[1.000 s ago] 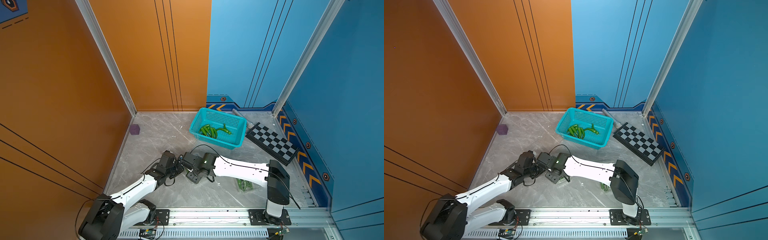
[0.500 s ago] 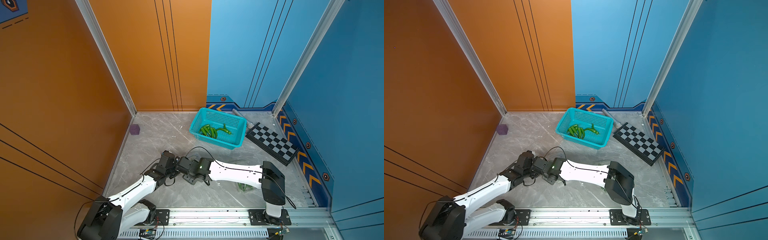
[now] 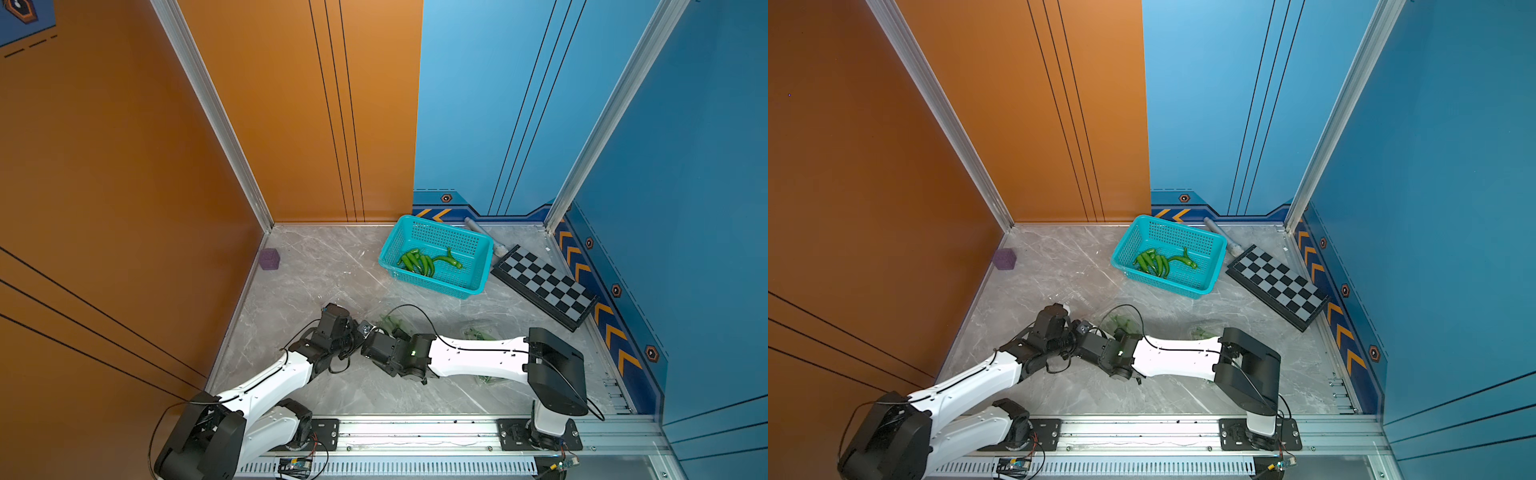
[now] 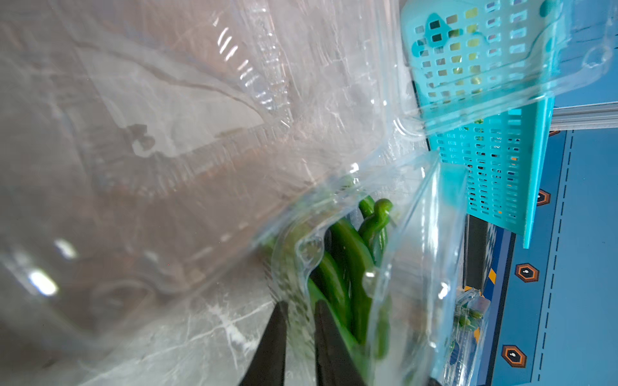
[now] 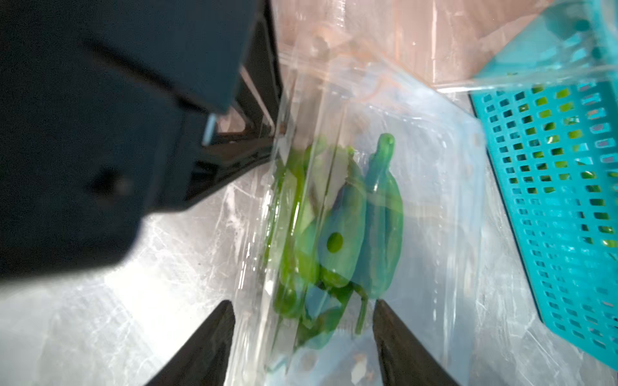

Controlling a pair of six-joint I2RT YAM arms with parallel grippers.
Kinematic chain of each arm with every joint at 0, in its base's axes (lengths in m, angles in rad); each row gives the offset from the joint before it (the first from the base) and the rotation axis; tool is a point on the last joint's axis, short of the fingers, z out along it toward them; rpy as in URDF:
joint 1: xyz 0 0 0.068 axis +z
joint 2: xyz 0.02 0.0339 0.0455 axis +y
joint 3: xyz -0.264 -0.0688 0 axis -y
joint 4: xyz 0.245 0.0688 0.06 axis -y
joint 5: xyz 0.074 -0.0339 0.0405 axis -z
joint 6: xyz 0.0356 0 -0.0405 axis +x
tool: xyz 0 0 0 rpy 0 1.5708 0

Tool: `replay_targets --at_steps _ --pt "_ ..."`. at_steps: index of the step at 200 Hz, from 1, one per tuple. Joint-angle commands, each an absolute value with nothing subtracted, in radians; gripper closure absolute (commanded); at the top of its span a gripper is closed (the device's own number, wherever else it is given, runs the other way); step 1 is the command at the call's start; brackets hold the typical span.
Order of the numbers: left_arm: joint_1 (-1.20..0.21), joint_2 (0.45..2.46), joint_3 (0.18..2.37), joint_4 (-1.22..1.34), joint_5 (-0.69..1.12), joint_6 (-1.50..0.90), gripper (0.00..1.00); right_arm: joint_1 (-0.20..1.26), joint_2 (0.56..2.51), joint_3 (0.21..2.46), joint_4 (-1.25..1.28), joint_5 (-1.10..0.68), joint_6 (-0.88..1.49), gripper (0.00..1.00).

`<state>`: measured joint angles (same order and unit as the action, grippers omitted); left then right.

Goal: Take small green peppers out of containers
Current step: Open the packing box at the center of the board.

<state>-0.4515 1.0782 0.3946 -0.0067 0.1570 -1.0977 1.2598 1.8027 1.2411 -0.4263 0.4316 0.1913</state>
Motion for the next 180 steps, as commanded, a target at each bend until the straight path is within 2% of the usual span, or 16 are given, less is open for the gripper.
replay_targets --at_steps 1,54,103,136,180 --pt "-0.435 1.049 0.374 0.001 0.153 -1.1 0.83 1.261 1.762 1.213 -0.361 0.488 0.202 0.35" --pt "-0.434 1.067 0.37 0.0 0.172 -1.088 0.84 1.264 1.788 1.217 -0.349 0.492 0.192 0.42" --pt "-0.426 1.069 0.373 0.0 0.18 -1.089 0.84 1.261 1.821 1.189 -0.31 0.45 0.19 0.42" --pt "-0.428 1.083 0.383 0.0 0.188 -1.085 0.85 1.275 1.84 1.184 -0.283 0.484 0.204 0.4" --pt "-0.427 1.081 0.379 0.0 0.187 -1.086 0.85 1.264 1.852 1.175 -0.268 0.532 0.206 0.45"
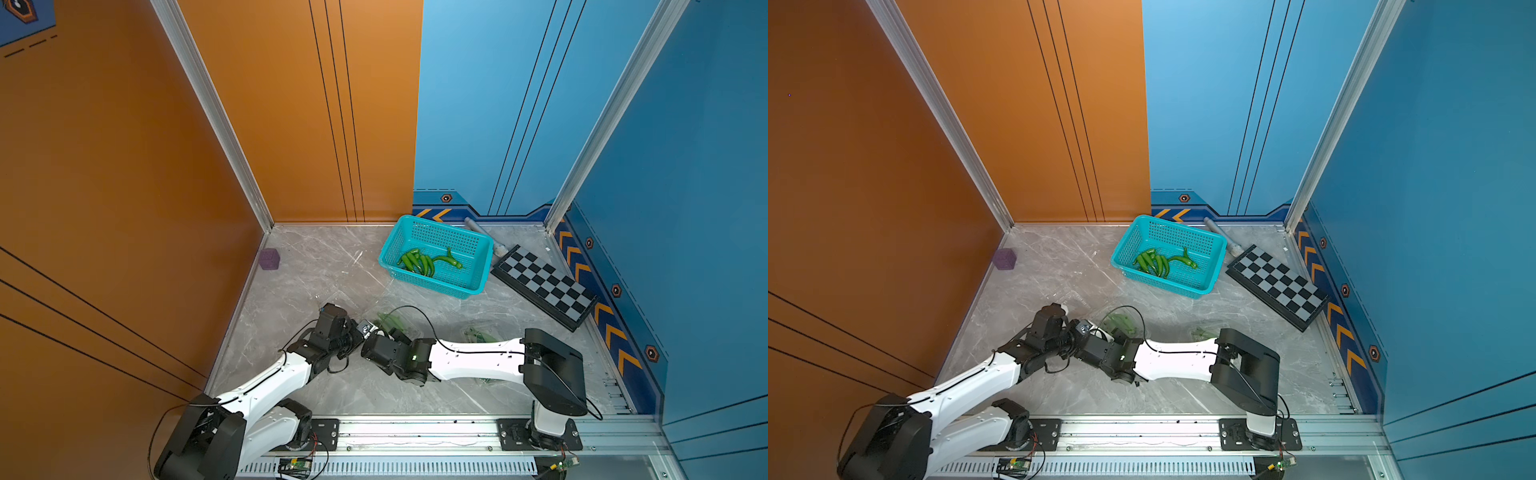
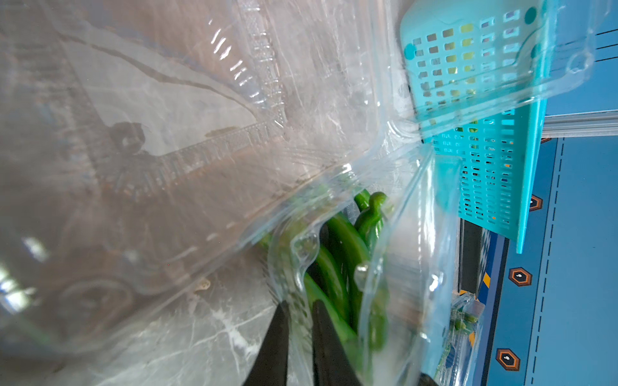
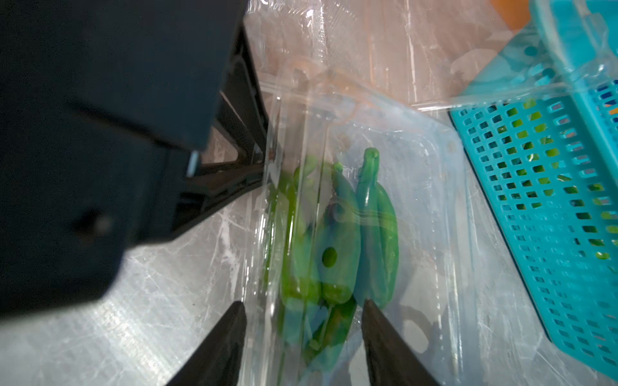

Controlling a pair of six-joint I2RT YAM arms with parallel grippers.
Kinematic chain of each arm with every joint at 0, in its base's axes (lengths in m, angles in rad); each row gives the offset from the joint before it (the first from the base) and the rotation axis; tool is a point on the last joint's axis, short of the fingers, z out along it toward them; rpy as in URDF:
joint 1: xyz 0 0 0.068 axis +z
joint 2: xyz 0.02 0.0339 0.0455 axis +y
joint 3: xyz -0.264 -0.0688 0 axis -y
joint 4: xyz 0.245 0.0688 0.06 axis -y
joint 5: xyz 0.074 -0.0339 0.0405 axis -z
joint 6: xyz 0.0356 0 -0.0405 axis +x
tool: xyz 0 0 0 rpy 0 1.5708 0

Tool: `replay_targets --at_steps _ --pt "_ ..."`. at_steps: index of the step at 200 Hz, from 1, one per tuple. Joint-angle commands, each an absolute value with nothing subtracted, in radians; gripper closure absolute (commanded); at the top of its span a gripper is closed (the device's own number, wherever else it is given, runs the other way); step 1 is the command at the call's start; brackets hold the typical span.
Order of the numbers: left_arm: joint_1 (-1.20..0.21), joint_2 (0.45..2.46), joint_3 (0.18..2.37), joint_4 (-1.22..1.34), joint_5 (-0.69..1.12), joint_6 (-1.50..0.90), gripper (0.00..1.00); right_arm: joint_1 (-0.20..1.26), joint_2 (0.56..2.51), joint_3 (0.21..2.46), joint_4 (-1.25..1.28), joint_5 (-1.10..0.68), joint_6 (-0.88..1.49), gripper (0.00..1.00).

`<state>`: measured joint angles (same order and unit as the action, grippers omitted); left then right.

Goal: Take small green peppers out of containers
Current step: Open the packing box at the center of the board.

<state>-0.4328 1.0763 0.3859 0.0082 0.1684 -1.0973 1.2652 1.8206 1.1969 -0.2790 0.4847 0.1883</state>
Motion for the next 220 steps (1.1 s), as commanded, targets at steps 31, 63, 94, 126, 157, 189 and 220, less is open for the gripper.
replay_targets --at_steps 31,63,94,126,157,189,220 --pt "-0.428 1.083 0.378 0.0 0.189 -1.085 0.86 1.252 1.89 1.169 -0.258 0.529 0.204 0.56" --pt "-0.424 1.086 0.371 0.004 0.191 -1.086 0.86 1.253 1.885 1.155 -0.254 0.55 0.202 0.76" --pt "-0.415 1.09 0.361 0.006 0.193 -1.081 0.86 1.256 1.858 1.142 -0.252 0.576 0.193 0.86" --pt "-0.406 1.108 0.359 0.007 0.201 -1.072 0.87 1.255 1.824 1.134 -0.252 0.584 0.19 0.95" --pt "-0.404 1.131 0.357 0.012 0.194 -1.058 0.88 1.245 1.772 1.135 -0.252 0.575 0.2 0.99" --pt "-0.397 1.143 0.348 0.016 0.192 -1.057 0.89 1.205 1.713 1.129 -0.264 0.518 0.255 1.0" --pt "-0.391 1.168 0.347 0.024 0.198 -1.059 0.89 1.18 1.664 1.125 -0.27 0.468 0.283 1.0"
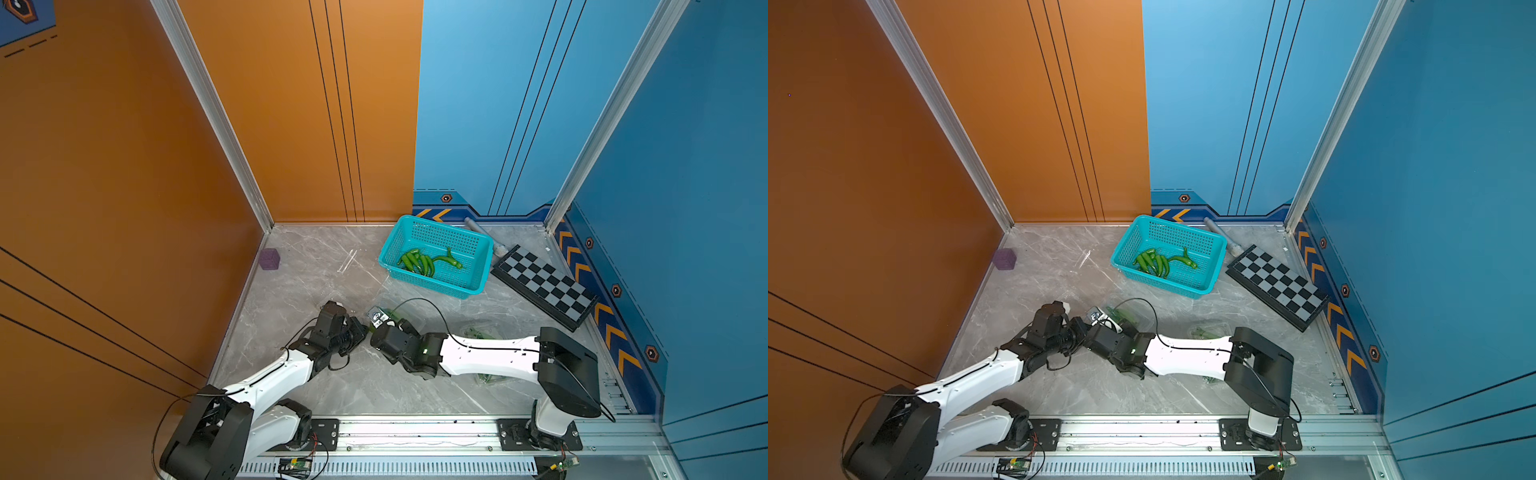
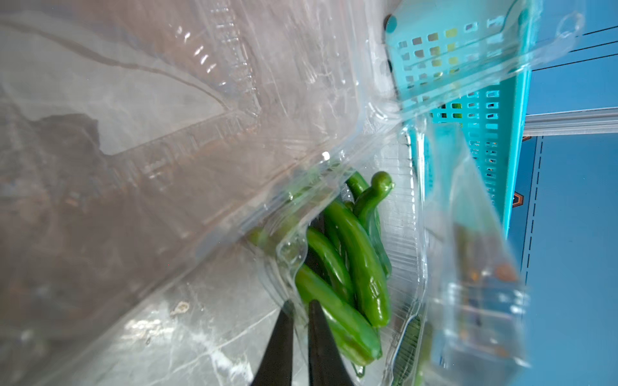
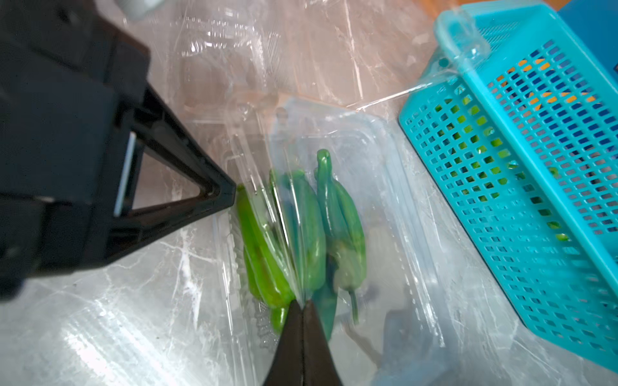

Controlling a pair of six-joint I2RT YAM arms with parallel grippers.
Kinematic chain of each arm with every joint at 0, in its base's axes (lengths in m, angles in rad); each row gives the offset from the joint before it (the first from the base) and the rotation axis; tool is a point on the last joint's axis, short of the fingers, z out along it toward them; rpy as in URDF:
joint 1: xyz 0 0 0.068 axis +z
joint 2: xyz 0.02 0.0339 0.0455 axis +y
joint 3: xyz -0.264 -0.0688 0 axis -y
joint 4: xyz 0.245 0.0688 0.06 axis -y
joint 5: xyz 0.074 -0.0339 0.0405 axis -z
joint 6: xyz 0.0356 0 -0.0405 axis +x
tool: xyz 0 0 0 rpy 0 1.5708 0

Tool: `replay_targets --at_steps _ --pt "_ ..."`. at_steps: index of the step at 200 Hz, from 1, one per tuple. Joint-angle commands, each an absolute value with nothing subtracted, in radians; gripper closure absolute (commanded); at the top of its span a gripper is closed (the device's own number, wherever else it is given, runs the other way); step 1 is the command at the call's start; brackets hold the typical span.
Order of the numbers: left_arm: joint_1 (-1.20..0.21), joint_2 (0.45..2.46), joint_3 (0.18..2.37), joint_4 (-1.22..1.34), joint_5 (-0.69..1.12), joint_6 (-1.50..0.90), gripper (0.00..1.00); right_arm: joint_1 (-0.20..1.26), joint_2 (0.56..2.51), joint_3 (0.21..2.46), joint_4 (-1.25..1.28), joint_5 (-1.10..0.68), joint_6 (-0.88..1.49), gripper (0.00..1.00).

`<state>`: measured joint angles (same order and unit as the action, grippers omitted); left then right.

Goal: Take small green peppers out of containers
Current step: Open the packing box at the center of the board.

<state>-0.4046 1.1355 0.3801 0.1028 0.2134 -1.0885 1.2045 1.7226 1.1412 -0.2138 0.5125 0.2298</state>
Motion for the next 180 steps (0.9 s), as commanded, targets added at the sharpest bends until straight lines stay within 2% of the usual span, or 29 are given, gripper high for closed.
replay_targets --at_steps 1,57,72,85,108,134,180 --pt "-0.391 1.168 0.347 0.024 0.199 -1.058 0.89 1.179 1.663 1.124 -0.27 0.466 0.283 1.0" --pt "-0.391 1.176 0.353 0.031 0.202 -1.053 0.88 1.148 1.627 1.123 -0.282 0.448 0.276 1.0" --pt "-0.393 1.16 0.35 0.03 0.199 -1.052 0.86 1.115 1.615 1.132 -0.293 0.424 0.273 0.95" --pt "-0.393 1.143 0.349 0.03 0.197 -1.052 0.86 1.09 1.614 1.142 -0.305 0.414 0.264 0.87" --pt "-0.393 1.128 0.352 0.018 0.194 -1.048 0.84 1.062 1.606 1.15 -0.309 0.416 0.234 0.82" --pt "-0.388 1.146 0.357 0.007 0.195 -1.038 0.83 1.03 1.629 1.185 -0.339 0.375 0.208 0.62" --pt "-0.388 1.156 0.363 0.006 0.201 -1.033 0.84 1.004 1.645 1.227 -0.345 0.392 0.173 0.5"
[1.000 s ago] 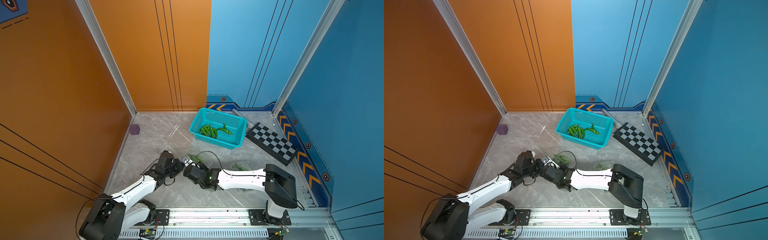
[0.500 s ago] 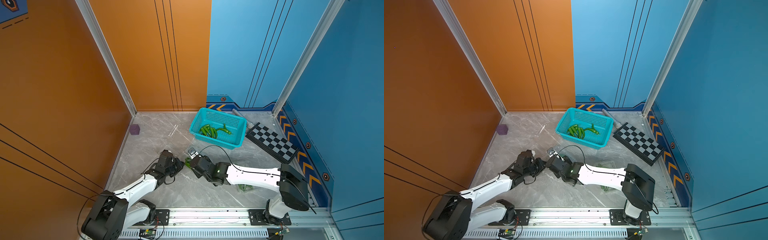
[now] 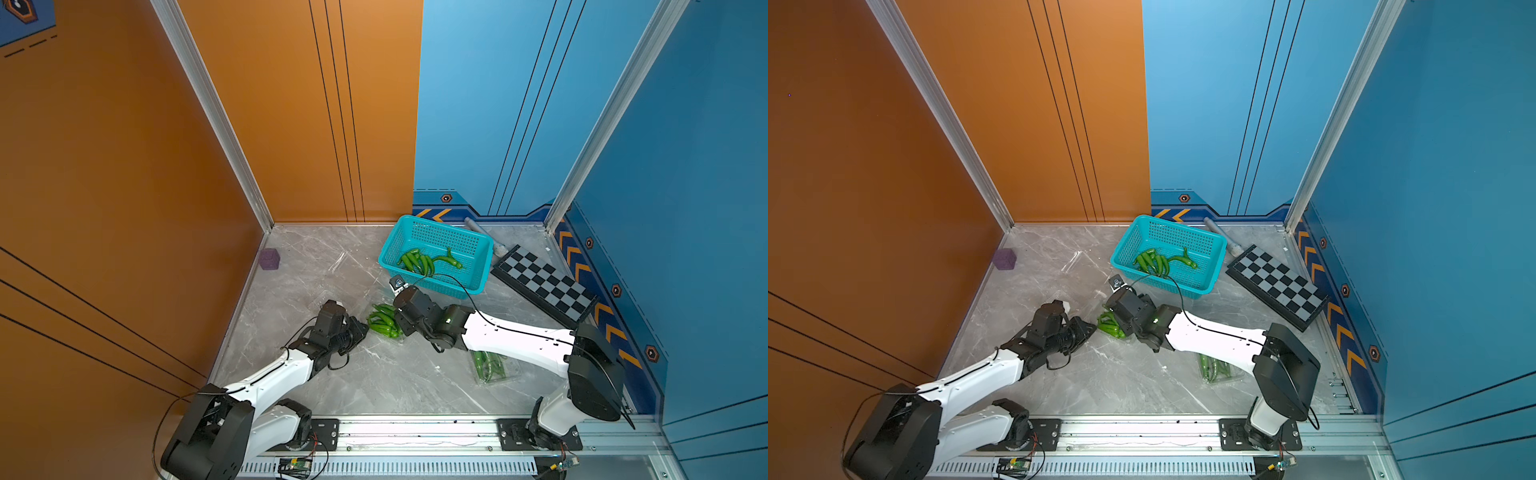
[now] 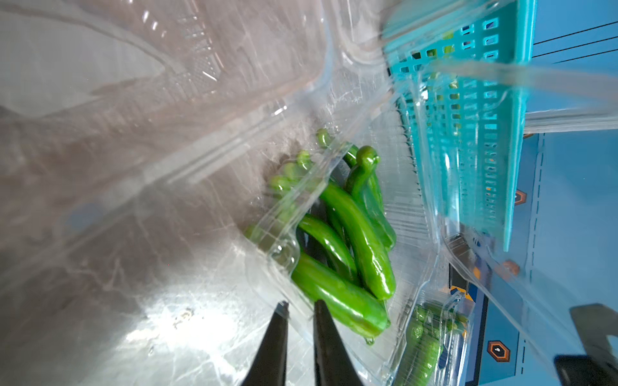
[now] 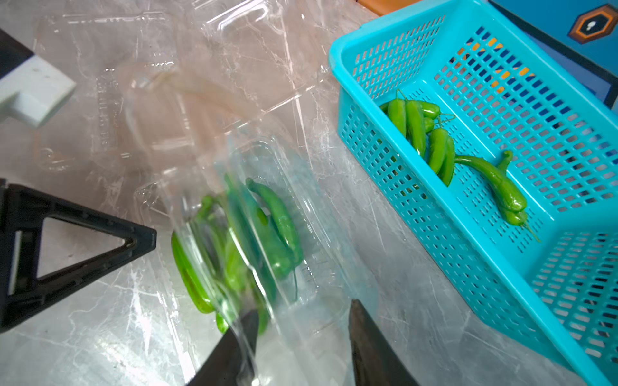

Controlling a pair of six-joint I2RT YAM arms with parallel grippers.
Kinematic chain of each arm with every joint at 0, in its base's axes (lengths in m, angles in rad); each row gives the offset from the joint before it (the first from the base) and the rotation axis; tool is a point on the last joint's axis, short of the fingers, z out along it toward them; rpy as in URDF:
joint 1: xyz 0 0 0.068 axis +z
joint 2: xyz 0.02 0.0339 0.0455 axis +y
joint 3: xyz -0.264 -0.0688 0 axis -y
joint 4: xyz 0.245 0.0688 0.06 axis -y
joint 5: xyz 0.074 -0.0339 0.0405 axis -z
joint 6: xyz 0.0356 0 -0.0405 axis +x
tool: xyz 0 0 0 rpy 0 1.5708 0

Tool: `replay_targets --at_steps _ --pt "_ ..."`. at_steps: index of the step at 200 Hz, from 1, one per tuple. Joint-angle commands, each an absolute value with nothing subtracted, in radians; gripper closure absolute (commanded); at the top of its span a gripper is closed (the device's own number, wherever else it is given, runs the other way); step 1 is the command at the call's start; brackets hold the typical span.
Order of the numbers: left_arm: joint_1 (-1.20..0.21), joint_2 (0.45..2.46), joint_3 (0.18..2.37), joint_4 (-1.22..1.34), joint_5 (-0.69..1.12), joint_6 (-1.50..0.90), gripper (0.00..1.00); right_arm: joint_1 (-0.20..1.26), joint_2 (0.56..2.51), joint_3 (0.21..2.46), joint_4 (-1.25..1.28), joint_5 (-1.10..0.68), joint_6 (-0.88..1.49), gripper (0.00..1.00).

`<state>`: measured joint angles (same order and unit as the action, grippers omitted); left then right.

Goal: Take small green peppers out of containers
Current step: Open the packing box at the center of the board.

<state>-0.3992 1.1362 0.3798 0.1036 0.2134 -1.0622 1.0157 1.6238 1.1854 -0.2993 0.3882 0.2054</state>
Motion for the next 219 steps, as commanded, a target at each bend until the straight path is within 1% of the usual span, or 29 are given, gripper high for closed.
replay_targets --at_steps 1,35,45,96,110,127,139,153,165,180,193,219 --pt "-0.388 1.155 0.362 0.006 0.201 -1.033 0.84 1.003 1.646 1.228 -0.346 0.393 0.172 0.5" --pt "-0.383 1.146 0.359 -0.002 0.202 -1.032 0.84 0.964 1.654 1.259 -0.346 0.382 0.164 0.44" --pt "-0.383 1.14 0.361 -0.006 0.198 -1.032 0.84 0.946 1.667 1.274 -0.347 0.352 0.167 0.43" --pt "-0.382 1.085 0.389 -0.072 0.195 -1.024 0.83 0.893 1.733 1.316 -0.355 0.242 0.176 0.43" --pt "-0.38 1.057 0.402 -0.105 0.189 -1.019 0.81 0.872 1.743 1.319 -0.355 0.197 0.194 0.42" --pt "-0.379 1.023 0.418 -0.149 0.176 -1.011 0.76 0.859 1.751 1.32 -0.354 0.146 0.199 0.41" --pt "-0.376 1.006 0.425 -0.172 0.168 -1.004 0.68 0.855 1.751 1.316 -0.353 0.14 0.203 0.41" --pt "-0.372 0.994 0.426 -0.179 0.162 -0.999 0.63 0.842 1.758 1.317 -0.35 0.097 0.206 0.4" --pt "-0.363 0.986 0.425 -0.18 0.167 -0.992 0.52 0.833 1.763 1.319 -0.349 0.062 0.217 0.39" --pt "-0.36 0.972 0.417 -0.179 0.162 -0.989 0.49 0.828 1.76 1.318 -0.347 0.039 0.225 0.38" --pt "-0.355 0.961 0.414 -0.214 0.16 -0.986 0.44 0.824 1.749 1.315 -0.341 0.035 0.223 0.37" --pt "-0.351 0.956 0.411 -0.215 0.162 -0.982 0.42 0.827 1.704 1.303 -0.345 0.022 0.207 0.38"
